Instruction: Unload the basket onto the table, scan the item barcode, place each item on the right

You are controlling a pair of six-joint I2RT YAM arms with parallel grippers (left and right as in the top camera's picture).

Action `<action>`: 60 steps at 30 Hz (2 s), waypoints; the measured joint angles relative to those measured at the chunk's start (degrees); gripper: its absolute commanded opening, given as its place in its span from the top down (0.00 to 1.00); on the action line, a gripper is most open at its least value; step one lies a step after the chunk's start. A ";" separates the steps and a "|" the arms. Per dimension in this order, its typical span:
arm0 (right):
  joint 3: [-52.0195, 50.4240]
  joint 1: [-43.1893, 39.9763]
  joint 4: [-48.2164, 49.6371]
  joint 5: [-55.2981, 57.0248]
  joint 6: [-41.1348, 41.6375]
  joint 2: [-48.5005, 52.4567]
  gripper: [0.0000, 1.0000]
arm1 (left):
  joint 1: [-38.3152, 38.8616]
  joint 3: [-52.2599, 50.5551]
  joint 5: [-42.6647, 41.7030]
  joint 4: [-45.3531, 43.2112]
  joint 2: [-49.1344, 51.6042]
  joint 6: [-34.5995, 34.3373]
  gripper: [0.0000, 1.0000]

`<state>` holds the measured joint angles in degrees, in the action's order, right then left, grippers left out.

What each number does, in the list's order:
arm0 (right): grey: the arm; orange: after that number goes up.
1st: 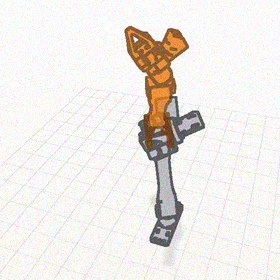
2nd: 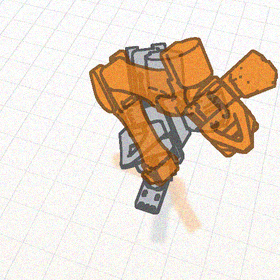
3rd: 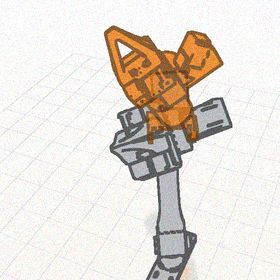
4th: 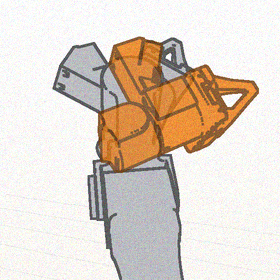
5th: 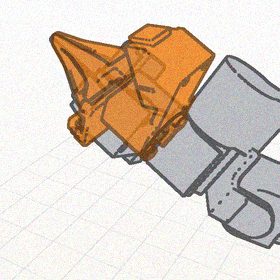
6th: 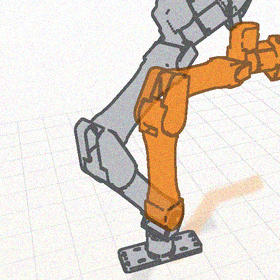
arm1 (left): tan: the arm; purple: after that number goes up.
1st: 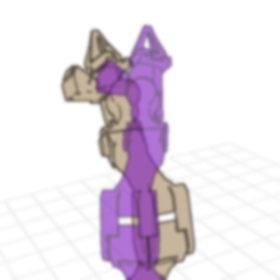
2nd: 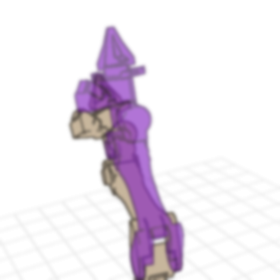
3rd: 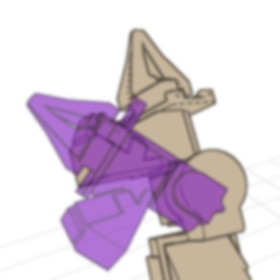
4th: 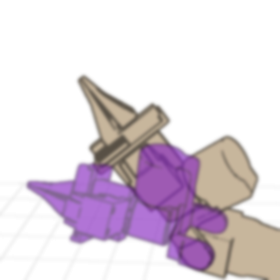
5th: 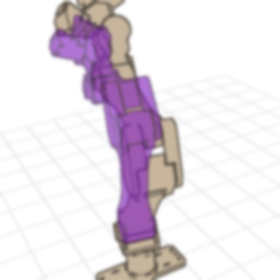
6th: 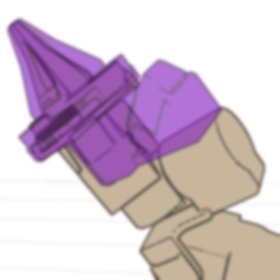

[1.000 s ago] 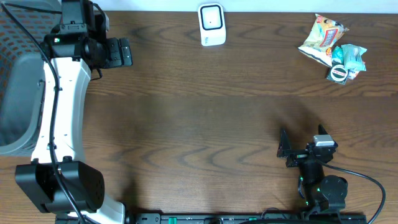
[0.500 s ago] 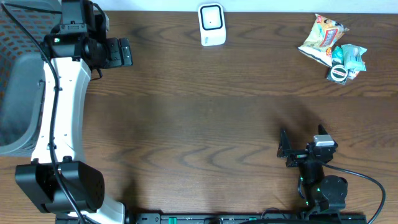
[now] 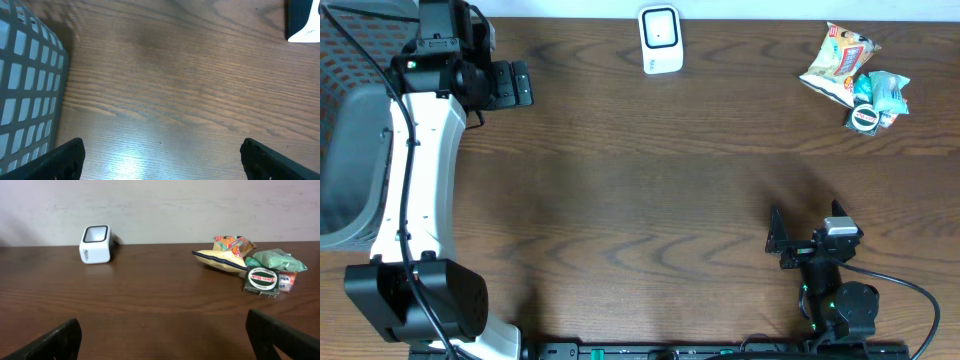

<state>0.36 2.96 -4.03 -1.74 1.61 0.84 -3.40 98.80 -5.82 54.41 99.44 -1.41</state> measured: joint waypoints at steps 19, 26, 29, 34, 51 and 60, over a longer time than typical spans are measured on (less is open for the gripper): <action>0.00 0.02 0.00 0.00 -0.20 0.00 0.01 | 0.00 0.00 0.02 0.00 0.00 0.00 0.02; 0.00 0.02 0.00 0.00 -0.20 0.00 0.01 | -0.02 0.00 0.02 0.04 0.00 0.00 0.02; 0.00 0.02 0.00 0.00 -0.20 0.00 0.01 | 0.00 0.00 0.42 1.40 0.00 0.00 0.02; 0.00 0.02 0.00 0.00 -0.20 0.00 0.01 | 0.00 0.00 1.14 7.54 0.00 0.00 0.03; 0.00 0.02 0.00 0.00 -0.20 0.00 0.01 | 0.66 -9.73 -4.74 -0.83 -4.96 0.02 0.02; 0.02 0.02 -0.02 0.02 -0.22 0.00 0.01 | 1.64 -30.10 -10.91 -18.25 -22.95 3.65 0.02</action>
<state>0.38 2.98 -4.05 -1.72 1.39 0.84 -1.76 68.71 -16.73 36.16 76.49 2.24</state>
